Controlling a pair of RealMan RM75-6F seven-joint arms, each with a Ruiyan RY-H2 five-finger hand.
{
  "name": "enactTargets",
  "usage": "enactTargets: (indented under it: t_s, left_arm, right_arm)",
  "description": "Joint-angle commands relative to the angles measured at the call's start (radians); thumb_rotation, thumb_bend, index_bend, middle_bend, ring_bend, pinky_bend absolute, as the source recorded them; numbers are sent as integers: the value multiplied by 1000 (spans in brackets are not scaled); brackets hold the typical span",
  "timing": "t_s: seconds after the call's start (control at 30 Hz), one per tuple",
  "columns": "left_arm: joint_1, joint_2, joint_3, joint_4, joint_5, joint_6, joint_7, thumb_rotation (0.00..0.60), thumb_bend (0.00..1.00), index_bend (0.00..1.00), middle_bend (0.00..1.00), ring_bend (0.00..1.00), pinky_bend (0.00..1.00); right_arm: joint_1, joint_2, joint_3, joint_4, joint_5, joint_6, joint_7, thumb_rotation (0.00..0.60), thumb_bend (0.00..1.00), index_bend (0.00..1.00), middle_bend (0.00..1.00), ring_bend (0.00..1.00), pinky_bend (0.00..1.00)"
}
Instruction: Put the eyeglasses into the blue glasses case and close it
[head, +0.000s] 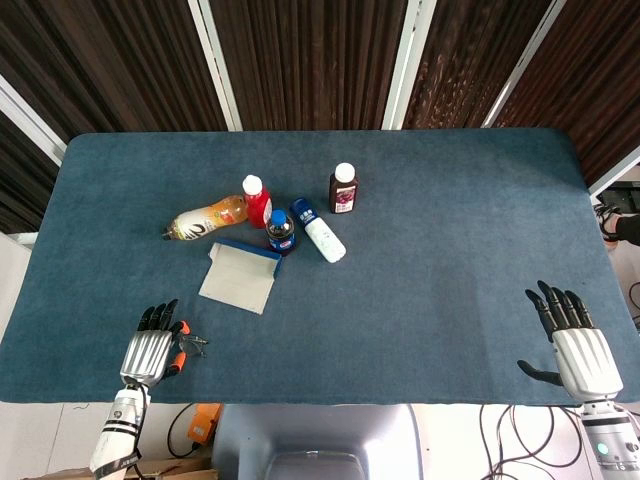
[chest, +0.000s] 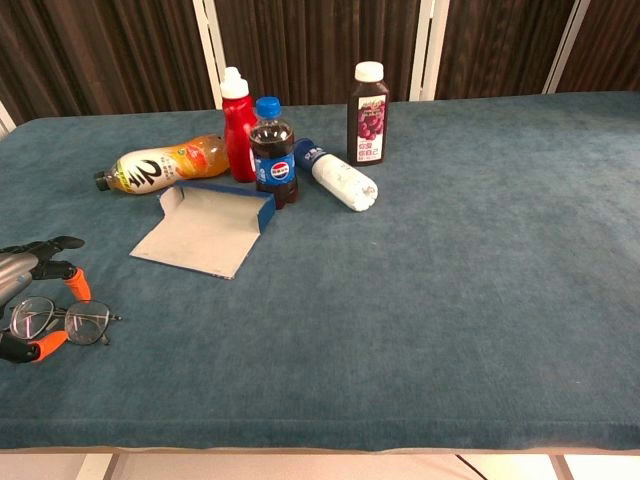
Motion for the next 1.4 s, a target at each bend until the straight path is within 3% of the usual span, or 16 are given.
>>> enactTargets:
  t_s: [0.03, 0.6, 1.03, 1.4]
  left_arm:
    - [-2, -4, -3, 10, -7, 4, 8, 600, 351, 429, 22, 0, 79]
    - [-19, -23, -14, 69, -24, -8, -5, 600, 382, 552, 77, 5, 96]
    - [-28, -39, -15, 123, 19, 5, -50, 600, 543, 632, 132, 40, 105]
    - [-83, -60, -79, 163, 64, 30, -56, 600, 551, 665, 144, 45, 99]
  right_arm:
    - [0, 0, 0, 0, 1, -2, -1, 600, 84, 0, 0, 0, 0]
    - [2, 6, -5, 0, -7, -6, 11, 600, 82, 0, 0, 0, 0]
    - [3, 6, -7, -1, -10, -8, 10, 600, 80, 0, 0, 0, 0]
    - [4, 7, -6, -2, -6, -11, 10, 600, 80, 0, 0, 0, 0]
